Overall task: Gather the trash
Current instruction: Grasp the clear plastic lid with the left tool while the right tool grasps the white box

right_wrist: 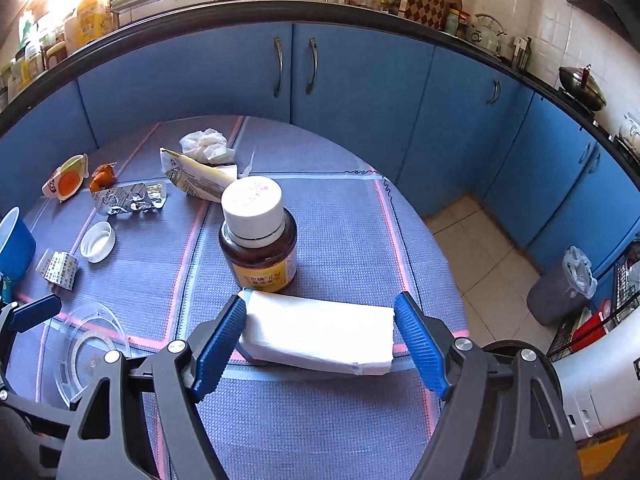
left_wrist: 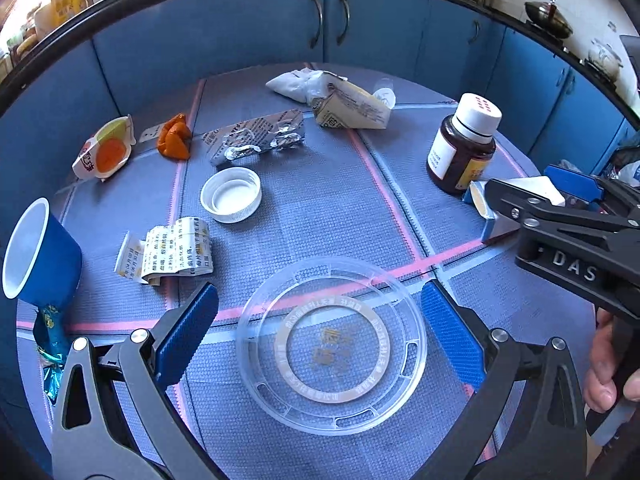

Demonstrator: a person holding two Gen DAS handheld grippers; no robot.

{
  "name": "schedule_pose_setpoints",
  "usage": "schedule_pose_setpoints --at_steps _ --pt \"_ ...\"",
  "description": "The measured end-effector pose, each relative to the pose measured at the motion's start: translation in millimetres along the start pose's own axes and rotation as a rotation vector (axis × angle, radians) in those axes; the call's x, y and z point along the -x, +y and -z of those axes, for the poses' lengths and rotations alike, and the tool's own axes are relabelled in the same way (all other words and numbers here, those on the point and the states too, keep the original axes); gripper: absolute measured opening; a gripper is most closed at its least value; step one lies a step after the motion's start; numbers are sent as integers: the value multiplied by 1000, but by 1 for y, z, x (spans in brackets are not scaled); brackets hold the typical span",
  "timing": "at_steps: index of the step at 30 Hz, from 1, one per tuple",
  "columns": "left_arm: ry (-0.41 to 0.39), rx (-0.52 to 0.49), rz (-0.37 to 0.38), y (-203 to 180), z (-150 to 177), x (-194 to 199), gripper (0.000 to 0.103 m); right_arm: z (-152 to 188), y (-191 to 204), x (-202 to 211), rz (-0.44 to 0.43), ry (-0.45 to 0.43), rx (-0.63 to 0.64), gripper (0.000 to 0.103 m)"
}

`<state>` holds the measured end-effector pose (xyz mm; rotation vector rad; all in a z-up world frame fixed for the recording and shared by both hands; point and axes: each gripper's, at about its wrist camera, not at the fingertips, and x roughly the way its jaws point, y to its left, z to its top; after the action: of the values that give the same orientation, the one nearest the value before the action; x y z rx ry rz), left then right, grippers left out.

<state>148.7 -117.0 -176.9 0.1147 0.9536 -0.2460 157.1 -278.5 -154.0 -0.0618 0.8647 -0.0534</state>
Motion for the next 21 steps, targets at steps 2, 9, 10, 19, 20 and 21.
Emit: schedule_pose_setpoints --at_steps 2,9,10,19,20,21 --pt "13 16 14 2 1 0 100 0 0 1 2 1 2 75" --pt "19 5 -1 0 4 2 100 2 -1 3 20 -4 9 75" --pt "27 6 -8 0 5 0 100 2 -1 4 29 -6 9 75" --pt "31 20 -57 9 5 -2 89 8 -16 7 -19 24 -57 75" --pt "28 25 -69 11 5 -2 89 8 -17 7 -36 34 -67 75" --pt "26 28 -71 13 5 -2 89 9 -19 8 -62 33 -81 75"
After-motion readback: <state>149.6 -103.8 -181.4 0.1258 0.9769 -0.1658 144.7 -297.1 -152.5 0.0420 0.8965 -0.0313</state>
